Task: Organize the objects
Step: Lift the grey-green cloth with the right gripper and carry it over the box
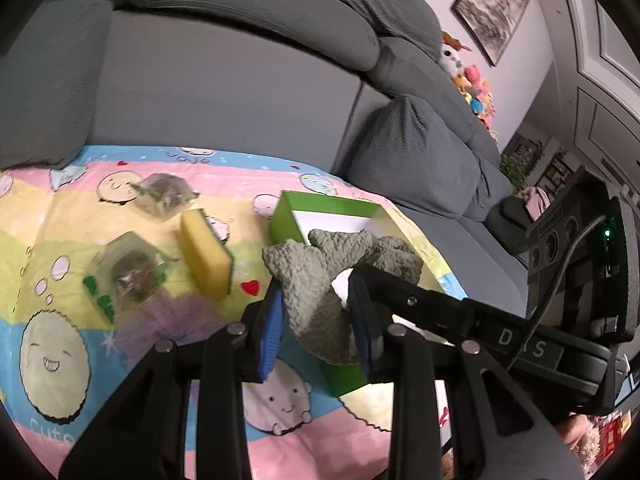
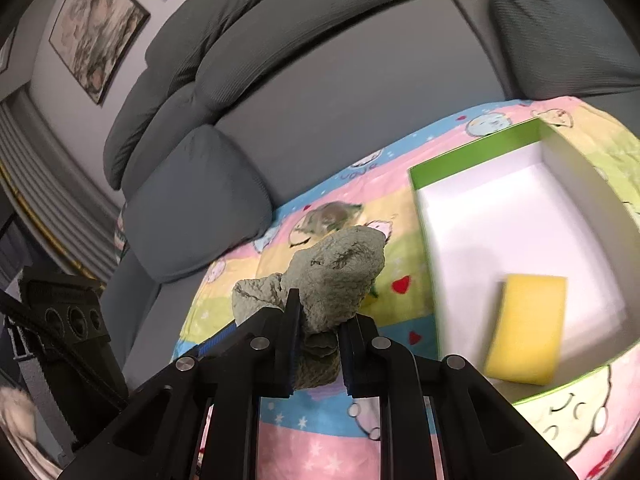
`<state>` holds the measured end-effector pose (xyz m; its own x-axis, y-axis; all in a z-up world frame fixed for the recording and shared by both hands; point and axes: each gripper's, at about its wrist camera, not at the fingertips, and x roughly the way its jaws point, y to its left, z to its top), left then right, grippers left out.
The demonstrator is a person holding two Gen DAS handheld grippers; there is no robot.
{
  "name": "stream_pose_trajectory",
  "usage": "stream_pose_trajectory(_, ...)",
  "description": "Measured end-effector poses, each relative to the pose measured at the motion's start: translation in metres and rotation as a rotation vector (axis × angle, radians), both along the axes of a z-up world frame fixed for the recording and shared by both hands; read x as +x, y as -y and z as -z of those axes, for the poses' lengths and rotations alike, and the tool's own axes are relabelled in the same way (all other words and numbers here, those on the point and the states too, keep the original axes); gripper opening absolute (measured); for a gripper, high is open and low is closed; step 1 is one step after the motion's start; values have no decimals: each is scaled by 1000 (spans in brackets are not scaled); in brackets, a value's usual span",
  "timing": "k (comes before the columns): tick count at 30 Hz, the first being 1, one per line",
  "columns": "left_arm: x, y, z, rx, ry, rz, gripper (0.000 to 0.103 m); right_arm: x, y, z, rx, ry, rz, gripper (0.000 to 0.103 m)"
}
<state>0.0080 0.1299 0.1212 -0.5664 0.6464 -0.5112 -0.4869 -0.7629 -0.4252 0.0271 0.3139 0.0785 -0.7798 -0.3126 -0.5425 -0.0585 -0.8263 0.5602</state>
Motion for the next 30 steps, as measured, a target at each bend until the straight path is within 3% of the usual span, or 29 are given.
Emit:
stream_pose_trajectory(14,-7,-64,-1,-5,17,138,29,33,-56,4,-10,8,148,19)
stream_pose_trajectory(30,-19,-122,34,-30,133,244,29,44,-103,34,-19,104,265,19)
